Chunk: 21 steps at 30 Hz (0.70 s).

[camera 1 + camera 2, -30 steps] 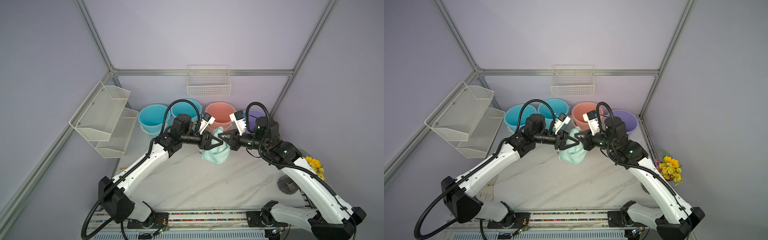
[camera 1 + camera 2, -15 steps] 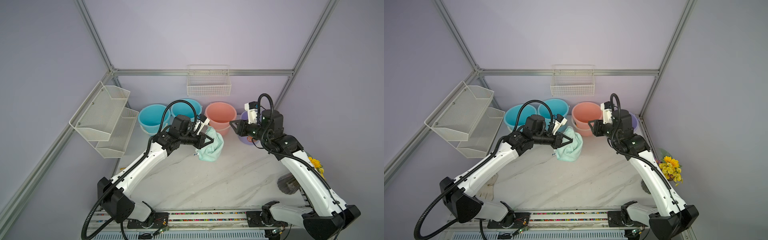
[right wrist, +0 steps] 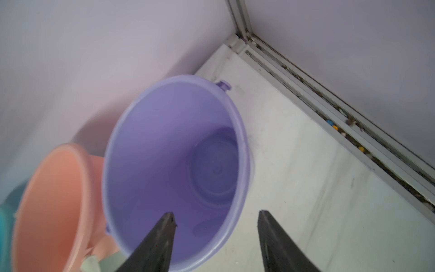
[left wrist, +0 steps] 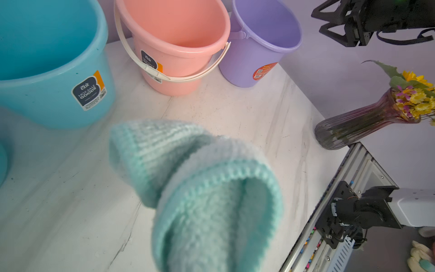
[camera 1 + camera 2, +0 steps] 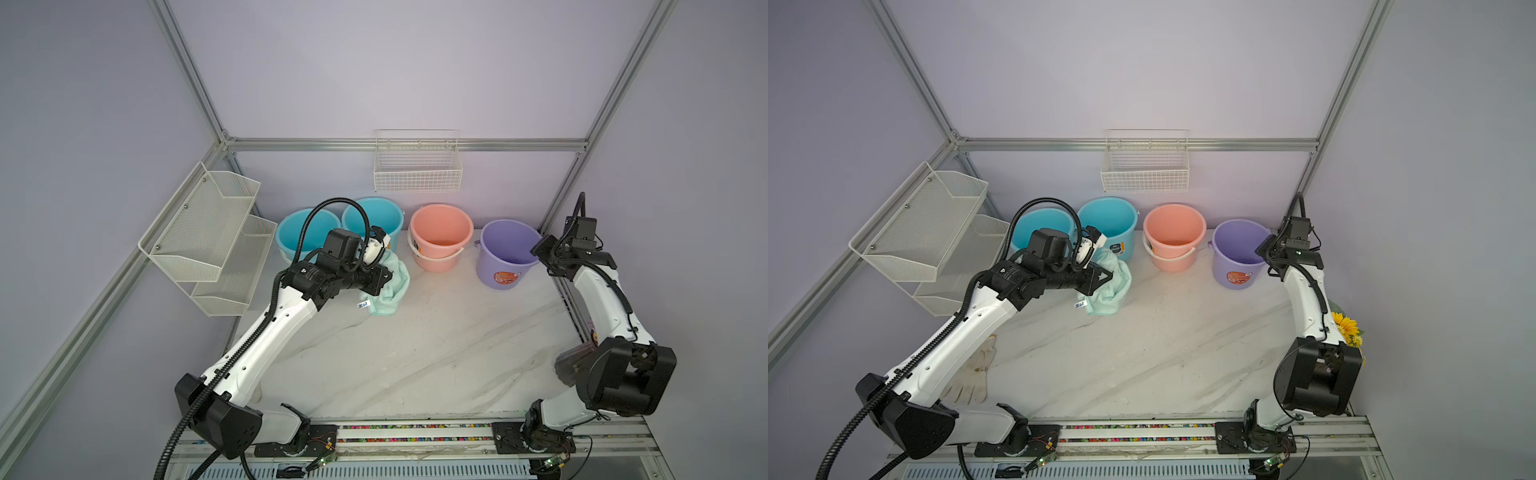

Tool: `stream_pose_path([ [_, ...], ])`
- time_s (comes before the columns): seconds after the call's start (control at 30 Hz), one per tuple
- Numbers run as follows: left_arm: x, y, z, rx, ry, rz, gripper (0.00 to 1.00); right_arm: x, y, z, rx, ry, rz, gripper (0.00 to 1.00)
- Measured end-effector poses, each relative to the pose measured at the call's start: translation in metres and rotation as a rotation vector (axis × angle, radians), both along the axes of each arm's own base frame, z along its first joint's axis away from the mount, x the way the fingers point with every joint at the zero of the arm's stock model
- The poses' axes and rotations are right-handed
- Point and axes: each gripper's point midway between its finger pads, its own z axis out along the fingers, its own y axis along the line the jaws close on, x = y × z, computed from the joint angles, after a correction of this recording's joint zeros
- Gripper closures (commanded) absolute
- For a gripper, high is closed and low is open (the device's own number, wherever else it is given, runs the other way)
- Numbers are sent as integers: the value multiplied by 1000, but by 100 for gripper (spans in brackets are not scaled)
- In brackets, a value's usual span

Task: Wipe the inside of the bucket with a cloth
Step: Pick up the bucket from the corner of the board.

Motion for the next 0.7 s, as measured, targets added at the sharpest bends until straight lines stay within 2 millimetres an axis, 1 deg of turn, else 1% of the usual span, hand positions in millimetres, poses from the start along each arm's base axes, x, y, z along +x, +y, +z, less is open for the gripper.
stream_pose_path([
  [0.1, 2, 10, -8, 45, -22, 35, 100, 5, -8, -34, 10, 91, -44, 39],
  [0.2, 3, 23, -24, 100, -32, 78, 100, 12, -12, -56, 24, 145, -69, 45],
  [0.27, 4, 30, -35, 131, -30, 101, 100, 19, -14, -66, 32, 159, -76, 49],
  [0.3, 4, 33, -41, 146, -28, 111, 100, 23, -15, -69, 35, 163, -80, 53],
  [0.37, 5, 37, -48, 163, -24, 124, 100, 30, -17, -74, 39, 169, -91, 62],
  [0.4, 5, 39, -51, 171, -23, 131, 100, 35, -19, -72, 36, 160, -95, 66],
  [0.47, 6, 40, -54, 177, -24, 138, 100, 40, -22, -70, 29, 150, -109, 71],
  [0.57, 7, 41, -52, 177, -33, 144, 100, 39, -26, -69, 18, 148, -128, 80],
  [0.7, 5, 42, -46, 170, -46, 147, 100, 34, -30, -68, -8, 157, -147, 88],
])
